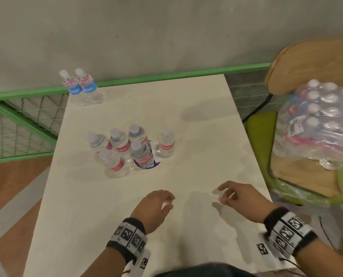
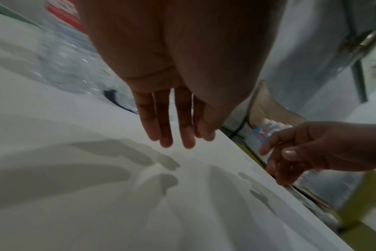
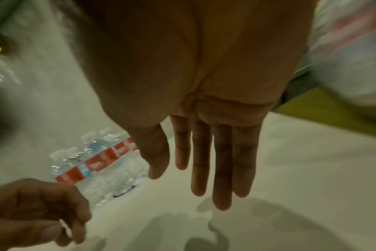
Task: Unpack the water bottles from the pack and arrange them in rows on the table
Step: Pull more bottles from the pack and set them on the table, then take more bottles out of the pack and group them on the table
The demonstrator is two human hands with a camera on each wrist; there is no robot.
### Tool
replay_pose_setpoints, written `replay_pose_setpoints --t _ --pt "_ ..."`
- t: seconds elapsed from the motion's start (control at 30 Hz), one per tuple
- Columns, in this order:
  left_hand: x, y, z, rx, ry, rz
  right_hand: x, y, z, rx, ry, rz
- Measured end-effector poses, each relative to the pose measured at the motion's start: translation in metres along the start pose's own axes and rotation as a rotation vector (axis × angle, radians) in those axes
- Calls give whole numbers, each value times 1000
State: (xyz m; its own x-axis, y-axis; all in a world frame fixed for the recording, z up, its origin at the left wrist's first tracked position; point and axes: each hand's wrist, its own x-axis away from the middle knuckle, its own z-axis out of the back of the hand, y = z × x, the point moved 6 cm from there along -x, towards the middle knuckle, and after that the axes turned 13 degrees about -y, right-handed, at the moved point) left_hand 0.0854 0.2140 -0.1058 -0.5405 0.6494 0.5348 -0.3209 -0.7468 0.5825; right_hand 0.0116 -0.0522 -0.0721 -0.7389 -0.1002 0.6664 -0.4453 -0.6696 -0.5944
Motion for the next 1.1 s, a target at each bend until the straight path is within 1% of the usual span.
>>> replay_pose_setpoints --t 0.07,0.13,0.27,0.37,0.47,0.53,0.57,0.6,0.67,0.73,0.8,0.9,1.0,1.03,1.07,1.1 --pt "-14 26 -21 -3 -114 -59 33 46 8 -17 24 -115" --pt "-34 61 -39 -20 -207 -115 61 89 21 -55 83 -210" --pt "-80 146 -63 -72 -324 -219 102 157 52 -95 230 -308" --pt "-116 215 -72 -108 -330 -318 120 189 84 -209 347 -316" --pt "-152 277 -83 -146 -304 -412 127 208 123 -308 486 -262" --pt "-173 313 -87 -139 -281 -446 122 215 146 -341 528 -229" --pt "-183 328 -86 -124 -261 -439 118 217 156 -351 519 -243" --pt "-196 338 -85 -97 -238 -402 111 220 165 -352 506 -267" --pt "-221 350 -77 -52 -185 -273 96 223 182 -303 473 -298" --pt "-243 349 -68 -23 -116 -161 79 225 194 -207 410 -331" --pt "-258 347 -65 50 -67 -104 69 224 204 -135 365 -355" --pt "-275 345 -69 155 -11 -93 62 214 214 -75 331 -331" --pt "-293 348 -74 161 45 -113 50 213 215 -56 247 -295" --pt "-298 351 -74 159 61 -128 46 214 215 -92 225 -281" --pt "-301 355 -72 151 79 -139 43 216 216 -192 218 -256" --pt "-305 356 -70 142 101 -142 43 214 218 -313 245 -223"
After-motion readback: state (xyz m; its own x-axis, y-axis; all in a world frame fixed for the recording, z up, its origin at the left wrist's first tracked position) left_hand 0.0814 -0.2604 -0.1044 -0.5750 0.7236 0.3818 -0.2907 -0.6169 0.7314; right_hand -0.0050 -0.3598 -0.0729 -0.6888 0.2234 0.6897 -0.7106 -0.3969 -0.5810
